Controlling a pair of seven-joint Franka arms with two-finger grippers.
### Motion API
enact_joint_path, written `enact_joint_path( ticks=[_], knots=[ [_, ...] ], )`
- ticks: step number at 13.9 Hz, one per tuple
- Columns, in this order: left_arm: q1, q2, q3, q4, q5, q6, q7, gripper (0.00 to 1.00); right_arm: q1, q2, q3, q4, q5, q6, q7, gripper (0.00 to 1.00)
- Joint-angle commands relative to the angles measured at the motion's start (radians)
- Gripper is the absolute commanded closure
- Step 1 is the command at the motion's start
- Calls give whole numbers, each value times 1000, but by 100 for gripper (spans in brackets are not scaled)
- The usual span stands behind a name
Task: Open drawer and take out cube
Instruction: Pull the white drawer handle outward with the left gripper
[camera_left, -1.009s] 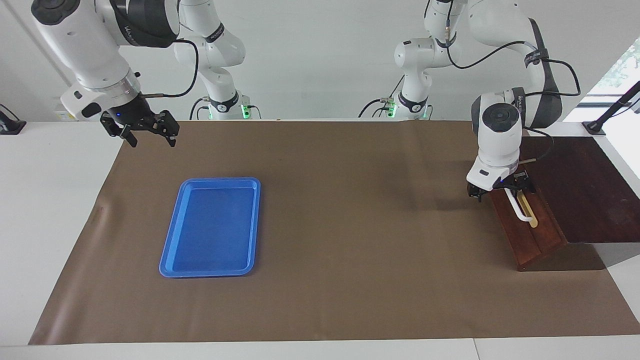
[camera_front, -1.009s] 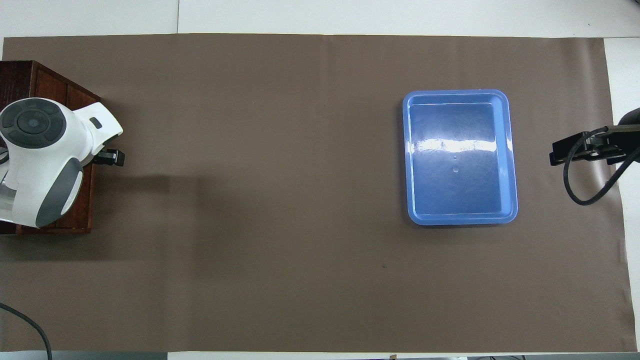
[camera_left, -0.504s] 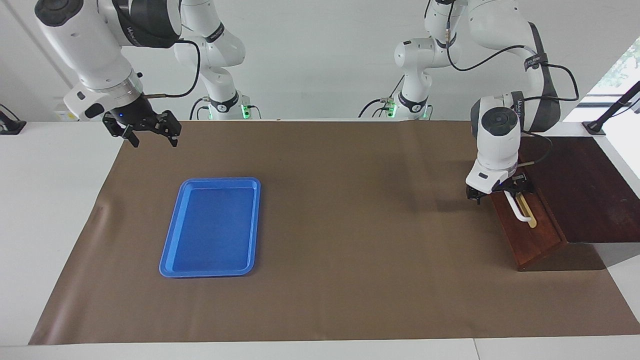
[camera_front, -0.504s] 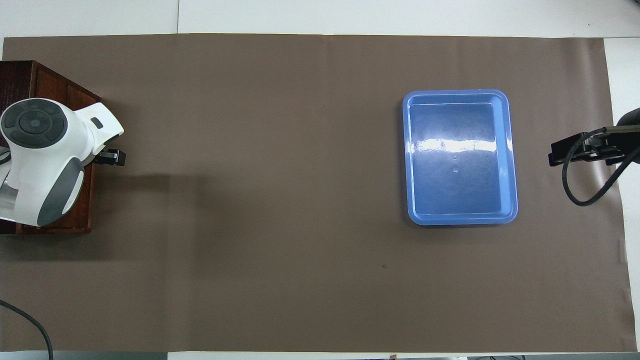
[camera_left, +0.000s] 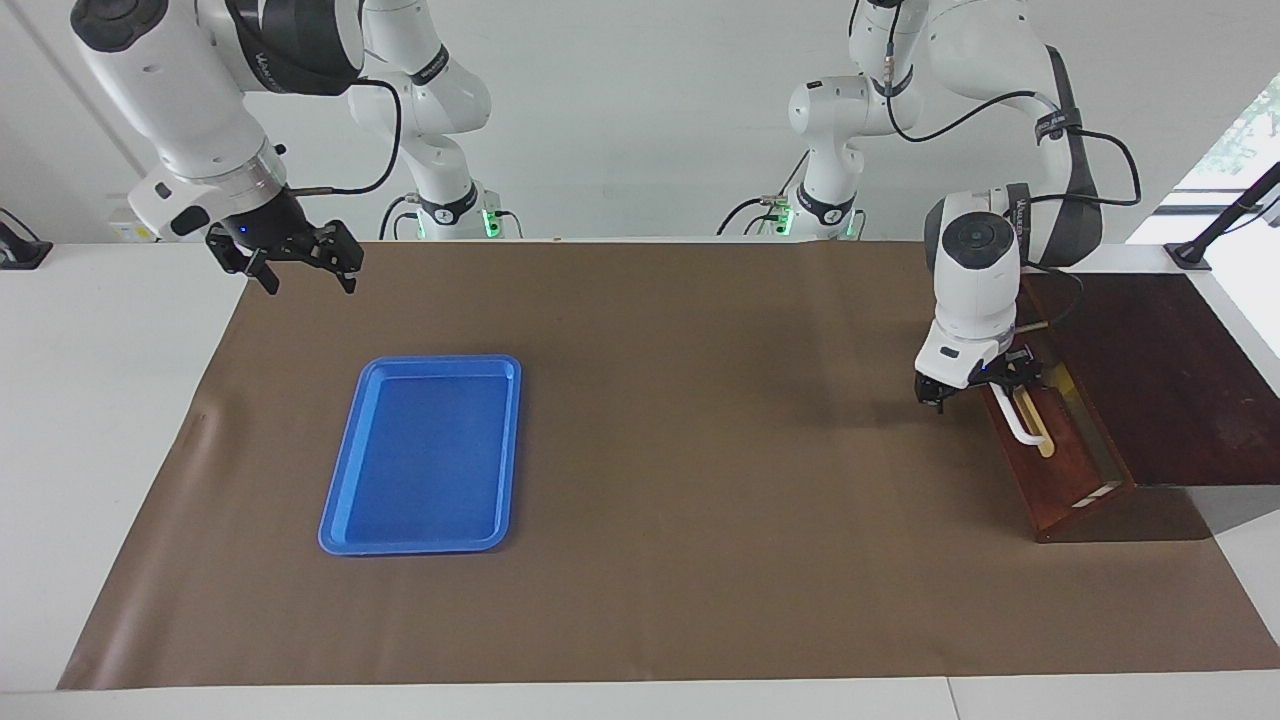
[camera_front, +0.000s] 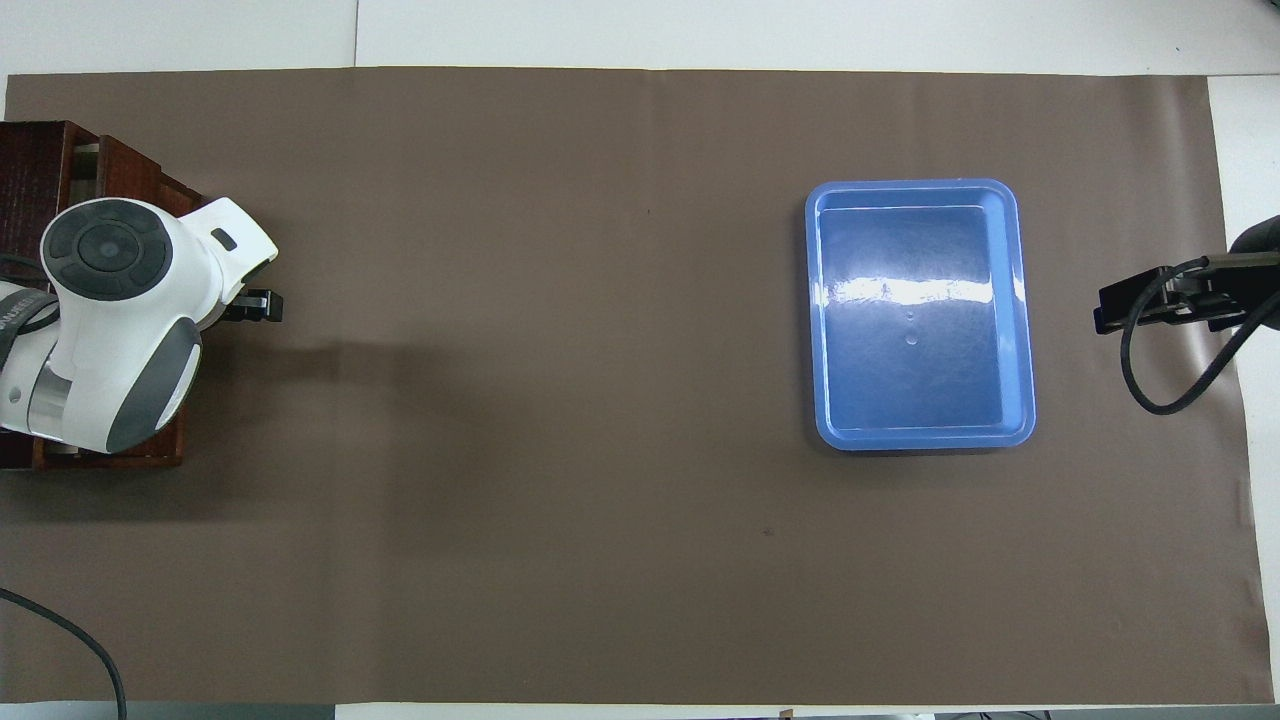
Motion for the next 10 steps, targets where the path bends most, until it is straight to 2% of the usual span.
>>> enact_joint_path(
  ticks=[1,10],
  knots=[
    [-51,19,-20,12,-79,12,-58,0,-2,-26,6,-33,-11,22,-11,0],
    [-60,39,-150,75,-134,-82,-108,0,-2,-26,6,-33,-11,18,-11,0]
  ],
)
